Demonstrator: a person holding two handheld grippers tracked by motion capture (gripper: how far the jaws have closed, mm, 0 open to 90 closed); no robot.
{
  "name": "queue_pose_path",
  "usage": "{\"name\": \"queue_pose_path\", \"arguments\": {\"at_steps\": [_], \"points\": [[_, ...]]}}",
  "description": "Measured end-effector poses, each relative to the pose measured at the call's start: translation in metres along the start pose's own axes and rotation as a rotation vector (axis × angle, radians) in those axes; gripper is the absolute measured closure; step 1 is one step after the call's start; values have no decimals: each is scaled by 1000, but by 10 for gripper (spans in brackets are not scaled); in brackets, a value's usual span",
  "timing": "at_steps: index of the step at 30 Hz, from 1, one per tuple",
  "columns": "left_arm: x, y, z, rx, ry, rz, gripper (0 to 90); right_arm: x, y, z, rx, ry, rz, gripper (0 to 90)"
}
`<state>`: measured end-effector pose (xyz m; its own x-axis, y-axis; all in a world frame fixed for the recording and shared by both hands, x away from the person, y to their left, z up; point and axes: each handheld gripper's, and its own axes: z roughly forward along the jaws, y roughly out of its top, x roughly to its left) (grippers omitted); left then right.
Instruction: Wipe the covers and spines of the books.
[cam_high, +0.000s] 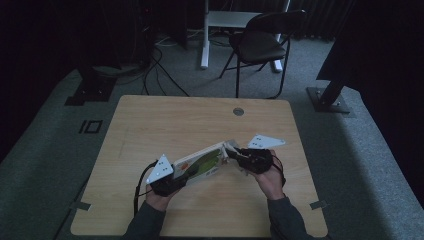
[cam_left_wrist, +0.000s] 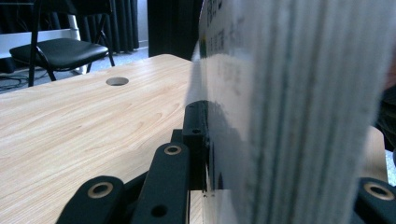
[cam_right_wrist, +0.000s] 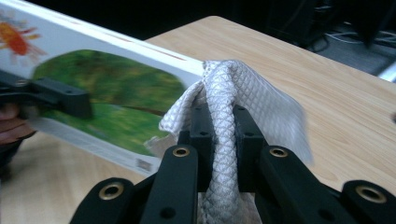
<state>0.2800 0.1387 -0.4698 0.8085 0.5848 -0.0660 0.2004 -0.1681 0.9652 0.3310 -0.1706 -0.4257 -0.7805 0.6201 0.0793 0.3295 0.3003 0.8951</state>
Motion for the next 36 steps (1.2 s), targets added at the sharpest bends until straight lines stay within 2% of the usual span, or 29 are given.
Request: {"name": "queue_pose_path", "arguments": {"at_steps": [3,7,17,22,36], "points": [[-1,0,0,-2,-4,0,781,-6,-2,-3,-5,-14,27,819],[-1,0,0,-1,-6,2,781,-4,-1,-4,-4,-11,17,819],[0,-1,1,3,2,-1,781,12,4,4,4,27,-21,819],[0,-1,2,11,7,2,781,24,6,10,6,64,-52,819],[0,-3,4,17,13,-3,781,43,14,17,7,123,-101,818]]}}
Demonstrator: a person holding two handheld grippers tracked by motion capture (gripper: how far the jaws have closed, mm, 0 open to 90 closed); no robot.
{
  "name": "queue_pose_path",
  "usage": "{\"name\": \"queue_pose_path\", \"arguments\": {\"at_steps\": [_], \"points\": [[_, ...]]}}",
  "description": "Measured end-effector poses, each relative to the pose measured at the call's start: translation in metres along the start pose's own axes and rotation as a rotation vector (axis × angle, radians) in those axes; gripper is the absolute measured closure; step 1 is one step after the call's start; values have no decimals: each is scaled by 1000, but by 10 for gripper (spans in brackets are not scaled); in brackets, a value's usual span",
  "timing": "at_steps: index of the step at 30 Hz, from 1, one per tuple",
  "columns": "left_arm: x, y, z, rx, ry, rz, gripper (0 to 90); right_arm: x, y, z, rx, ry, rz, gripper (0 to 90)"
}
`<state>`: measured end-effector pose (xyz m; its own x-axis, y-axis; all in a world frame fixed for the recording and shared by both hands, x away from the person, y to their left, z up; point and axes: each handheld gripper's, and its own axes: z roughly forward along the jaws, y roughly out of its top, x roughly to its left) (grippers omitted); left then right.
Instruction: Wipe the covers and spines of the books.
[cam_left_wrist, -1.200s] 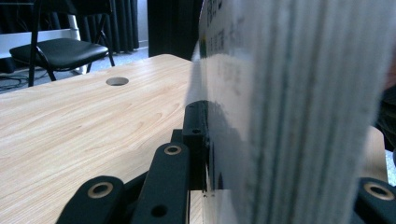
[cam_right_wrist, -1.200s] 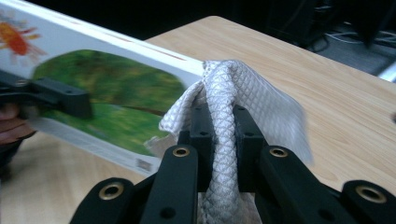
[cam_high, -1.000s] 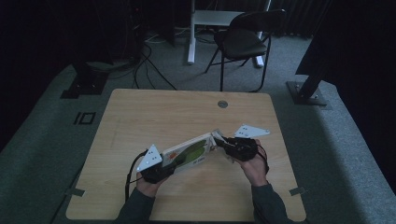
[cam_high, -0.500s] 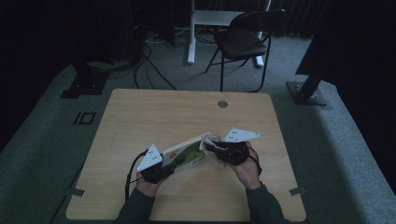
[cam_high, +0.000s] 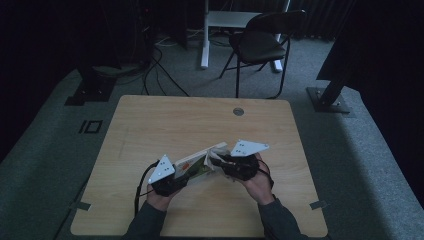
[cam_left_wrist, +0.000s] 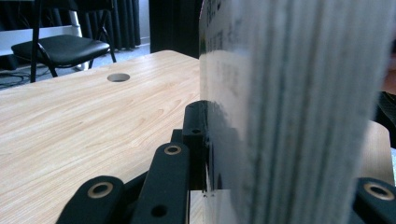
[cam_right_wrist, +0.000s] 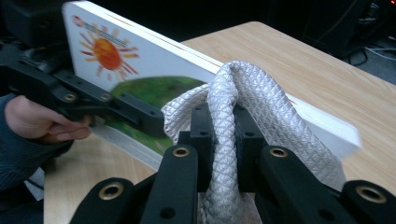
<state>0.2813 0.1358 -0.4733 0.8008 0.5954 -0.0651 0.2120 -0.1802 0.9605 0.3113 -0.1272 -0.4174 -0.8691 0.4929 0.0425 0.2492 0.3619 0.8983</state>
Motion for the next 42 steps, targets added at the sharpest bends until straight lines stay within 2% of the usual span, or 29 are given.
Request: {"name": "queue_pose_path", "arguments": {"at_steps": [18,31,36,42], "points": [[0,0,1,5,4,2,781,39,24,19,-12,118,-111,818],[0,-1,2,13,10,4,781,53,33,29,-13,184,-144,816],[-1,0,1,10,21,18,782,62,37,33,-12,218,-191,816],[-2,0,1,7,29,19,781,65,38,35,-18,238,-208,814]]}}
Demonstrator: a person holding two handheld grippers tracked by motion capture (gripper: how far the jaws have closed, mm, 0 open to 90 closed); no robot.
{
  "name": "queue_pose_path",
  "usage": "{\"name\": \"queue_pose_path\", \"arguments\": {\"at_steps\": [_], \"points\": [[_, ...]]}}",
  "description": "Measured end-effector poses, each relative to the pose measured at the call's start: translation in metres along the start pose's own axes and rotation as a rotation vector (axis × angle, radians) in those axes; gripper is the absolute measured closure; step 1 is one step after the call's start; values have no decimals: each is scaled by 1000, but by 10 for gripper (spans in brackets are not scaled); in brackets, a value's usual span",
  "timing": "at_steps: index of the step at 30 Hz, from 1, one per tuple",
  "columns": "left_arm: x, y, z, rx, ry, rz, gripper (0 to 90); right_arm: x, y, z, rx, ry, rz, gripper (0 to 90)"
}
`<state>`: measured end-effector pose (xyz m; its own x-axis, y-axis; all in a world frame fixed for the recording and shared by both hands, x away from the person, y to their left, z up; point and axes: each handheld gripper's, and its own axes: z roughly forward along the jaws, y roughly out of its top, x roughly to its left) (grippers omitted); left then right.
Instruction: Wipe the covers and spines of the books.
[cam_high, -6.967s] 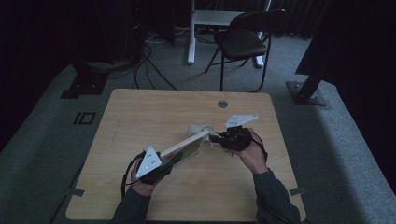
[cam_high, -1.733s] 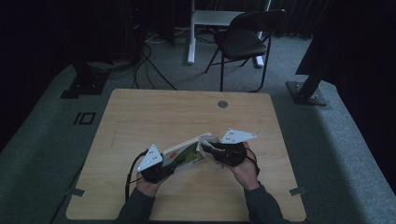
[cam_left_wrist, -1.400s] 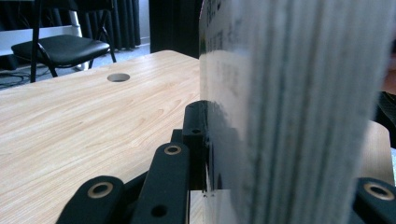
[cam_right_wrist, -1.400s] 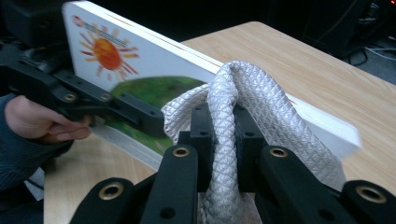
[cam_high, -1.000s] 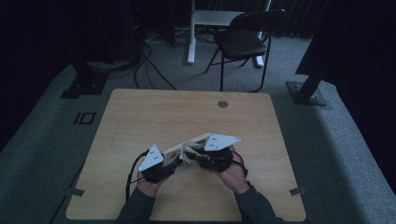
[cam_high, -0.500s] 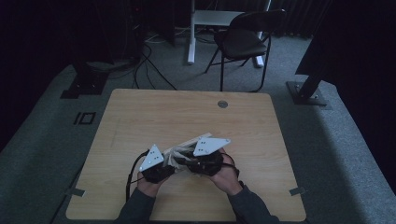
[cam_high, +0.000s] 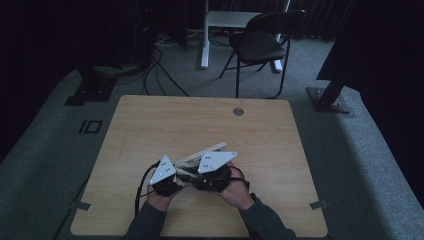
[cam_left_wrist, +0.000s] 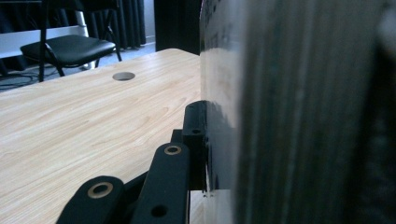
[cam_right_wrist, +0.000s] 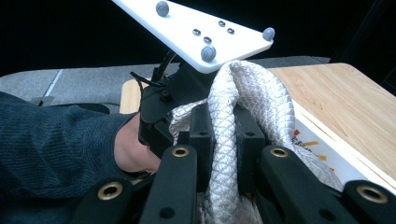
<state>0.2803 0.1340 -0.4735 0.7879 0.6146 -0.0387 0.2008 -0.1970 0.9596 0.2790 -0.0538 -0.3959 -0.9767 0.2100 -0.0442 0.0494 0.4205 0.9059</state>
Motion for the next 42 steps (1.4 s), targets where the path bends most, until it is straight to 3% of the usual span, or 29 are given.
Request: {"name": "queue_pose_path", "arguments": {"at_steps": [4,8,11,16,27,42], "points": [[1,0,-1,-3,-1,-3,781,0,-1,-2,-13,-6,-2,814],[5,1,-5,-11,11,-9,781,0,-2,-10,-2,-64,-21,814],[8,2,-8,-18,21,-11,782,-1,-3,-13,-3,-71,-19,814],[15,4,-16,-33,42,-21,782,-12,-9,-29,-11,-117,13,814],[17,7,-21,-40,55,-20,782,-30,-31,-46,7,-172,84,814],[16,11,-24,-51,41,-18,781,-56,-63,-50,43,-234,188,814]]}}
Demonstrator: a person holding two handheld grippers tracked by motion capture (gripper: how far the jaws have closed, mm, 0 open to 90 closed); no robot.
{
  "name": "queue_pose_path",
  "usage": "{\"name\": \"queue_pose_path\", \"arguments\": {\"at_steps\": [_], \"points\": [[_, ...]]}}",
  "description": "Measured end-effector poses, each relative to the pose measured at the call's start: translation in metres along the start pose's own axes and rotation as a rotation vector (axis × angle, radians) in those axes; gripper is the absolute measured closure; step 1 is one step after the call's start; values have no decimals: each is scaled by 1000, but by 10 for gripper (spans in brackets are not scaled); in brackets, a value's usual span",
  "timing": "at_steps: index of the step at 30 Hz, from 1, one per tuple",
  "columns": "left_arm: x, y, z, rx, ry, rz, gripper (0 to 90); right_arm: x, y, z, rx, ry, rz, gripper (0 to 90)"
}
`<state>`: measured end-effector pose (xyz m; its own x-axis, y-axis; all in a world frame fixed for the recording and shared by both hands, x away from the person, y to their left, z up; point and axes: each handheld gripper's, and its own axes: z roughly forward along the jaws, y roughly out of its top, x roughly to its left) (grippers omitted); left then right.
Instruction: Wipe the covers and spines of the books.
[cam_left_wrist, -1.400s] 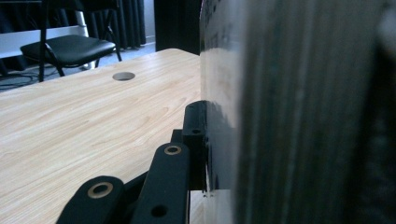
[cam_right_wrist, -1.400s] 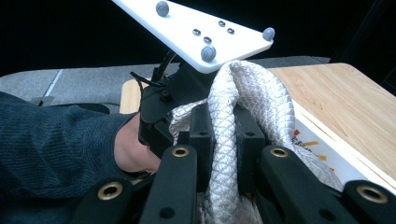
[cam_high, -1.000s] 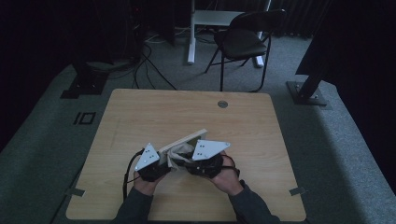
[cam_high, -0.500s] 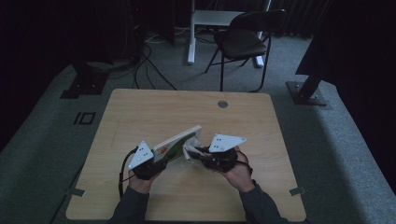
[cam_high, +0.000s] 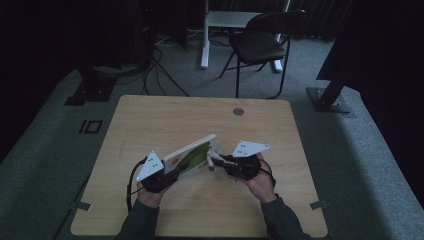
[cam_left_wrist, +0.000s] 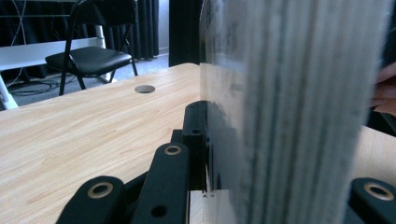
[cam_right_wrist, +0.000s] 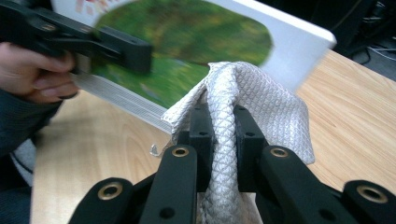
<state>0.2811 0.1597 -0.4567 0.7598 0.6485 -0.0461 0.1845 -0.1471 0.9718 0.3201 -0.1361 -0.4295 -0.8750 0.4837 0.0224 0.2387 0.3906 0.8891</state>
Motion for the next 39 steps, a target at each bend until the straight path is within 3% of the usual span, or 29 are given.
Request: {"name": "queue_pose_path", "arguments": {"at_steps": [10,16,39], "points": [[0,1,-1,-2,-4,-2,781,-19,-9,-2,-23,-50,75,814],[-3,1,1,0,-18,0,781,-22,-9,-1,-36,-37,97,814],[-4,1,3,1,-26,-15,781,-5,-2,18,-12,34,37,814]]}}
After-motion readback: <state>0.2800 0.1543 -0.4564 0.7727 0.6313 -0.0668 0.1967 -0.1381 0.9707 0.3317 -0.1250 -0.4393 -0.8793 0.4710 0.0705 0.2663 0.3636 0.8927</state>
